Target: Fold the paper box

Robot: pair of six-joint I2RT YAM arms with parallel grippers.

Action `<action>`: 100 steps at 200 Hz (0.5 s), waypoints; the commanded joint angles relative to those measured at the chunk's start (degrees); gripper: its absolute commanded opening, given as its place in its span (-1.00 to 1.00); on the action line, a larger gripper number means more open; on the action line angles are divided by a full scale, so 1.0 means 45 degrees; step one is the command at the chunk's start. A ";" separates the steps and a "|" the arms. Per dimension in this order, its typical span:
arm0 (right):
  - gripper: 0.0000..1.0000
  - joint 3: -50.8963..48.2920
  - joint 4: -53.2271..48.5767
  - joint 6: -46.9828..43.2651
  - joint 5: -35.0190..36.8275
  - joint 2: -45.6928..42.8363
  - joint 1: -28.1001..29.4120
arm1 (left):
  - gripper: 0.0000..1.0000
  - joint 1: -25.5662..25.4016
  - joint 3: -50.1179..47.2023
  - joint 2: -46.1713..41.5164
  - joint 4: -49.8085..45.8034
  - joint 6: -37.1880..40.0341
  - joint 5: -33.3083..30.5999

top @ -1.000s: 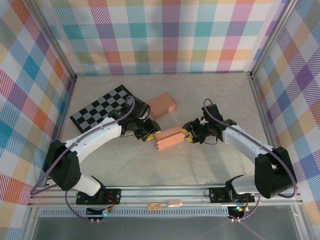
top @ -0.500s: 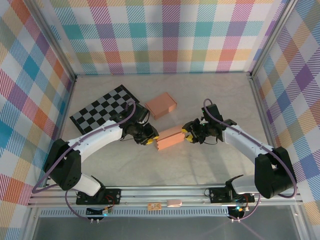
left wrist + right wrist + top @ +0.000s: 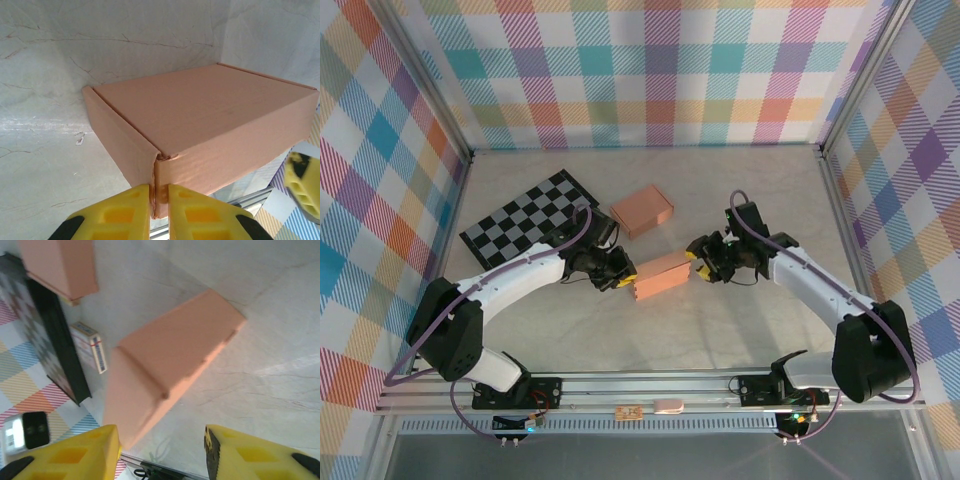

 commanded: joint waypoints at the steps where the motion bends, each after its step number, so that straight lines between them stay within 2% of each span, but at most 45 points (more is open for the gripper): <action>1: -0.01 0.0524 -0.0473 -0.0449 0.0180 0.0168 -0.0102 | -0.71 0.0087 -0.0447 0.0024 -0.0499 0.0097 -0.0232; 100: -0.21 -0.0275 -0.0361 -0.0450 0.0312 0.1438 -0.0103 | -0.74 0.0072 -0.0433 0.0004 -0.0491 0.0140 -0.0213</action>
